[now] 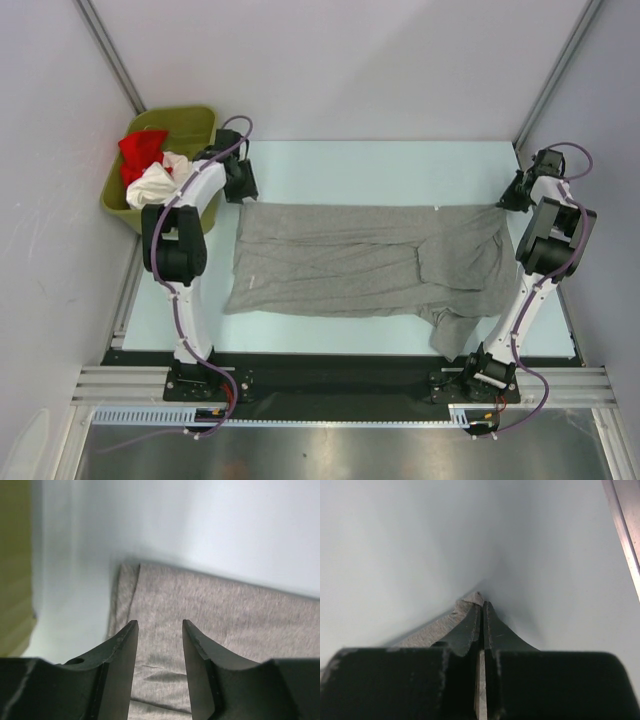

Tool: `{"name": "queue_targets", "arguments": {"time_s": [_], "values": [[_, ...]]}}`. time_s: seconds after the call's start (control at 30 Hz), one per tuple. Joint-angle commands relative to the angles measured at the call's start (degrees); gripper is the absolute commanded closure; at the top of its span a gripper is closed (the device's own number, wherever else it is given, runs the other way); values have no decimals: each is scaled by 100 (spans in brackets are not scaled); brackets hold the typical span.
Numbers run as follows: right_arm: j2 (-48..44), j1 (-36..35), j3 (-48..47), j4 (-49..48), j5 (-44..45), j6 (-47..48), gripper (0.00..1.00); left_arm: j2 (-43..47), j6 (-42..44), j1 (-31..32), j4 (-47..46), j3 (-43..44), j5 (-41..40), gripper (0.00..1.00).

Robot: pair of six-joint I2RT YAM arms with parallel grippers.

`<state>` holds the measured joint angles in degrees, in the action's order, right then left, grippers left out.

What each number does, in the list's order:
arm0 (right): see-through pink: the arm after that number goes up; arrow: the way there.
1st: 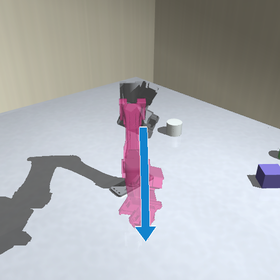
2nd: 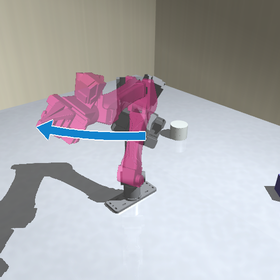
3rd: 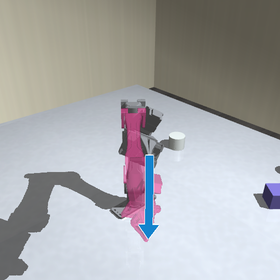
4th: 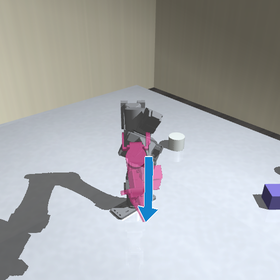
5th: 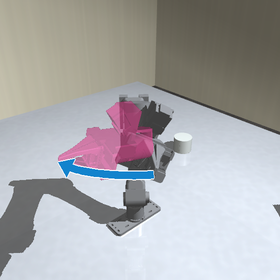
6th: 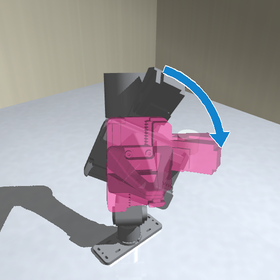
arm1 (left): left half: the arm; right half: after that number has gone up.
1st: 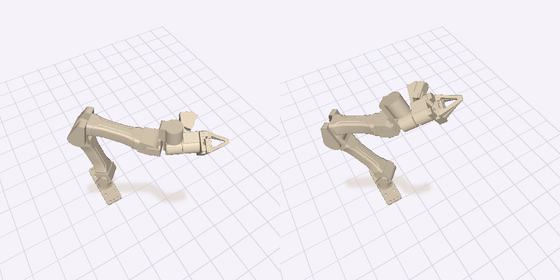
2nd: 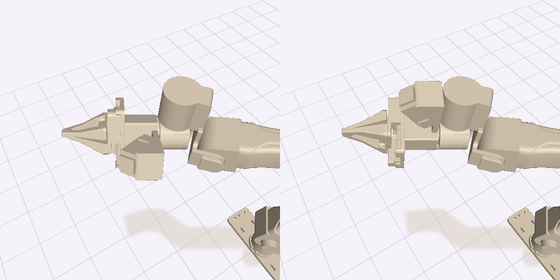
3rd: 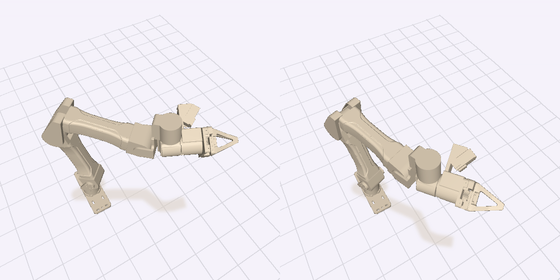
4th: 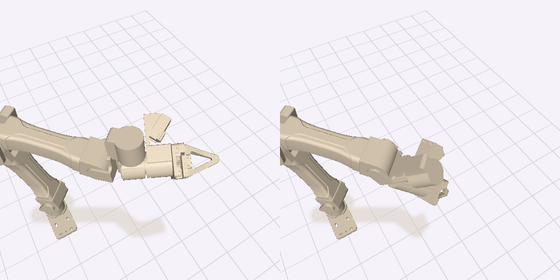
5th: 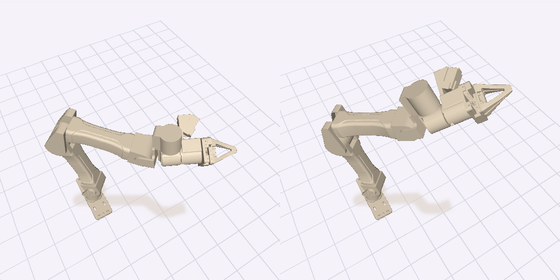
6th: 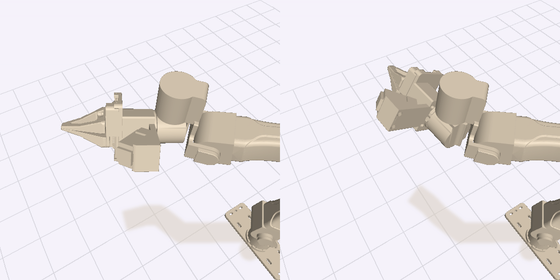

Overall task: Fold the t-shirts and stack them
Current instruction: Fold the tshirt

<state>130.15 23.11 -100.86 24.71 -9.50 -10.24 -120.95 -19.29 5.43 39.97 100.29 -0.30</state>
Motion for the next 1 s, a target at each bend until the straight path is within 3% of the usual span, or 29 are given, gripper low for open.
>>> {"name": "queue_targets", "arguments": {"time_s": [0.0, 0.2, 0.6, 0.63, 0.7, 0.77, 0.8, 0.97], "values": [[169, 70, -355, -80, 97, 84, 100, -51, 241, -33, 47, 438, -383, 53], [204, 105, -408, -107, -35, 49, 100, -763, 408, -33, 222, 1027, -963, 50], [283, 185, -347, -168, -210, -13, 100, -1221, 356, -33, 293, 1159, -709, 53], [292, 176, -321, -177, -210, -22, 100, -1247, 347, -33, 284, 1151, -683, 55], [301, 176, -320, -177, -193, -31, 100, -1326, 338, -42, 284, 1220, -647, 70], [336, 185, -355, -186, -167, -48, 100, -1405, 356, -33, 301, 1291, -743, 94], [362, 185, -382, -186, -158, -48, 100, -1423, 373, -42, 293, 1396, -840, 100], [423, 176, -539, -309, -44, -127, 100, -1380, 409, -42, -5, 1669, -1420, 100]]}}
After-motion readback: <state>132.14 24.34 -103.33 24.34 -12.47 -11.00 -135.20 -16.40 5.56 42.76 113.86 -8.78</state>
